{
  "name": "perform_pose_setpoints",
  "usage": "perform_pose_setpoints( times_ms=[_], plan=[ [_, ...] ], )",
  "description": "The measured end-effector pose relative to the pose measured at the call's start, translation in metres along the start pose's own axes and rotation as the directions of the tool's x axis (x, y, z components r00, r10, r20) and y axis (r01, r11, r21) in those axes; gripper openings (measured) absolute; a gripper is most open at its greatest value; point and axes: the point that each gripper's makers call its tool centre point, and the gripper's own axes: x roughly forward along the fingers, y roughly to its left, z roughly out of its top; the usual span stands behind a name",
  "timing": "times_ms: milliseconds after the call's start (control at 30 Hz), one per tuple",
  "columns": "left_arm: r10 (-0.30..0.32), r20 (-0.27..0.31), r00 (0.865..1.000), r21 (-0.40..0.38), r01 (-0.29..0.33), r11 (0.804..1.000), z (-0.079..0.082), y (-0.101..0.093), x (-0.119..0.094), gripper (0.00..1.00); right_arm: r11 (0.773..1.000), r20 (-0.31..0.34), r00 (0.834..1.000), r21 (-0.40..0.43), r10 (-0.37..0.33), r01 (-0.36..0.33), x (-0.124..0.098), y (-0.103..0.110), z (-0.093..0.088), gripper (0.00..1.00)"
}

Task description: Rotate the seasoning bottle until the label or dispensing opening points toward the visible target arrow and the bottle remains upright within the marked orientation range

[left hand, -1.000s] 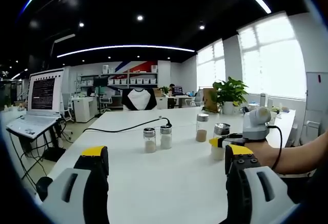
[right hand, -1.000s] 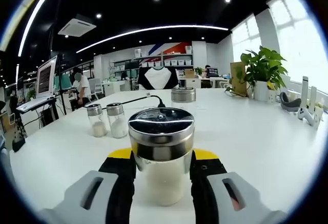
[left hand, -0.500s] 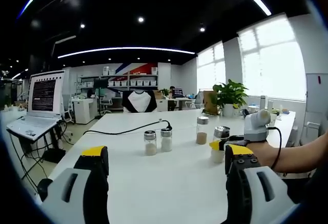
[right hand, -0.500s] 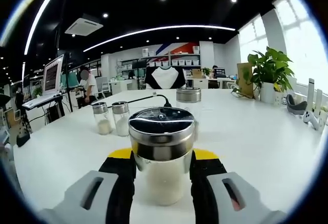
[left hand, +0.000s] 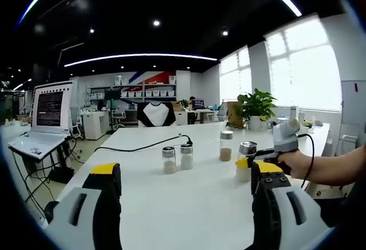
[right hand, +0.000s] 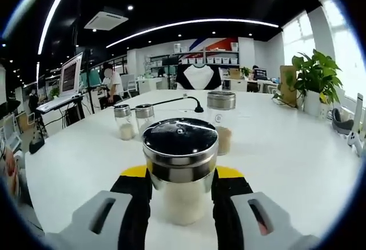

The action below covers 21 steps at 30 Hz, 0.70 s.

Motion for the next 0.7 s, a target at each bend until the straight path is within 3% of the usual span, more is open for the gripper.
perform_pose_setpoints(
  times_ms=[367, 533, 700],
  plan=[
    [-0.023, -0.024, 0.999, -0.002, 0.023, 1.000, -0.006, -0.005, 0.000, 1.00, 0.992, -0.036, 0.992, -0.045, 0.117, -0.119, -0.003, 0.004, -0.003, 0.39],
    [-0.034, -0.028, 0.999, 0.042, 0.035, 0.999, -0.008, -0.012, -0.004, 1.00, 0.981, -0.042, 0.983, -0.071, 0.180, -0.183, -0.005, 0.007, -0.004, 0.39],
    [-0.043, -0.017, 0.999, 0.020, 0.044, 0.999, -0.009, -0.016, -0.004, 1.00, 0.963, -0.049, 0.968, -0.096, 0.247, -0.251, -0.007, 0.008, -0.004, 0.39]
  ],
)
